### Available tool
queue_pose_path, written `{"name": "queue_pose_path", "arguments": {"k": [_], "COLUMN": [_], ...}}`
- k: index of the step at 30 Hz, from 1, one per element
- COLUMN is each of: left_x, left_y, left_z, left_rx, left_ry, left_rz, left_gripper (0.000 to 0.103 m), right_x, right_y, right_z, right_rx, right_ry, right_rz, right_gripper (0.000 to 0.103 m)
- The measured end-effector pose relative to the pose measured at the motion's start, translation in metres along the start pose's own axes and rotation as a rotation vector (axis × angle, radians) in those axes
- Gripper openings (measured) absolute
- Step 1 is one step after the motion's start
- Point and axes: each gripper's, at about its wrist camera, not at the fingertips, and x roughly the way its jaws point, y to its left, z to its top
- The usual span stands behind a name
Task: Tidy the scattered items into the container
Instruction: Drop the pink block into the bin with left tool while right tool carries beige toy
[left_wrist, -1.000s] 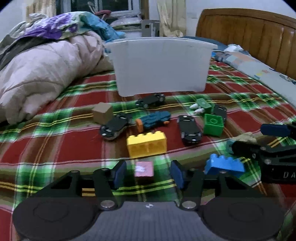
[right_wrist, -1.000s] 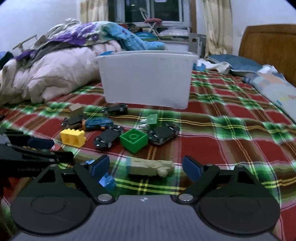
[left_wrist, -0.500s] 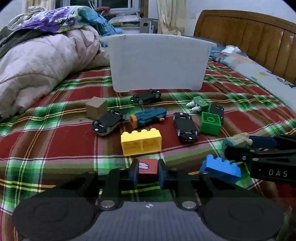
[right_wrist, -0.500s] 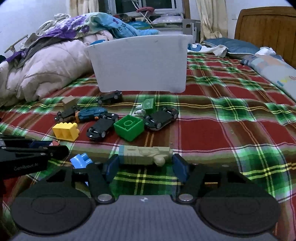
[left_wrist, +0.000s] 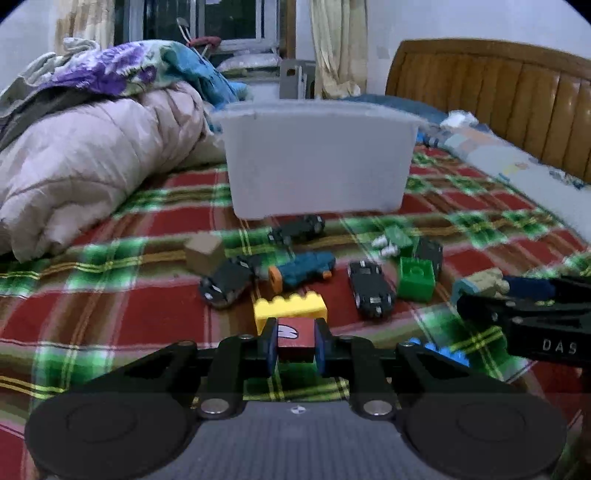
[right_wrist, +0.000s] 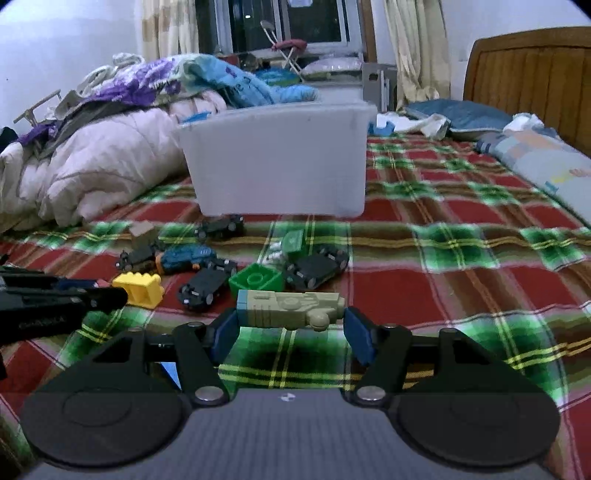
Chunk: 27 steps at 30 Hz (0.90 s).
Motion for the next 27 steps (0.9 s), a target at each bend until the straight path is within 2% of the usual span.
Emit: {"name": "queue_pose_path", "arguments": {"k": [3,6,11,15,18,21,24,27], "left_x": [-0.01,-0.014,-0.012,0.01,0.041,0.068,0.089,0.082], "left_y": [0.006,0.014,0.025,0.024,0.02,0.02,0.022,0.023], "left_z": [0.012,0.038,0.108,0.168,0.201,0.22,0.23,0.231], "left_rx": [-0.014,-0.021,-0.038,-0.032,-0.029,-0.043,-0.054,-0.032], "left_ry": [-0.025,-0.057,-0.124,-0.156,-0.134,-0.114,-0.094,-0.109], "left_rz": [0.0,0.002,0.016,0.029,0.047,0.054,0.06,0.064], "left_gripper": [0.023,0.023,0.023,0.023,0.023,0.023,0.023,0.023], "right_x": [-0.006,-0.014,-0.012,0.008,0.038,0.065,0.089,0.097], "right_y": [0.0,0.0,-0.012,-0.019,-0.022,-0.025,-0.025,-0.025], "right_z": [0.005,0.023,0.084,0.142,0.174,0.194,0.202,0.204], "right_rx": [-0.007,-0.021,-0.043,-0.055,-0.069,-0.068,-0.084,-0.096], "right_ry": [-0.027,-0.077,-0.15,-0.18,-0.159,-0.121,-0.087,-0.081], "right_rz": [-0.005,-0.001,-0.004,-0.014,-0.017,-0.001,0.0,-0.013], "right_gripper": [0.065,0.065,0.065,0.066,0.066,0.066,0.066,0.066]}}
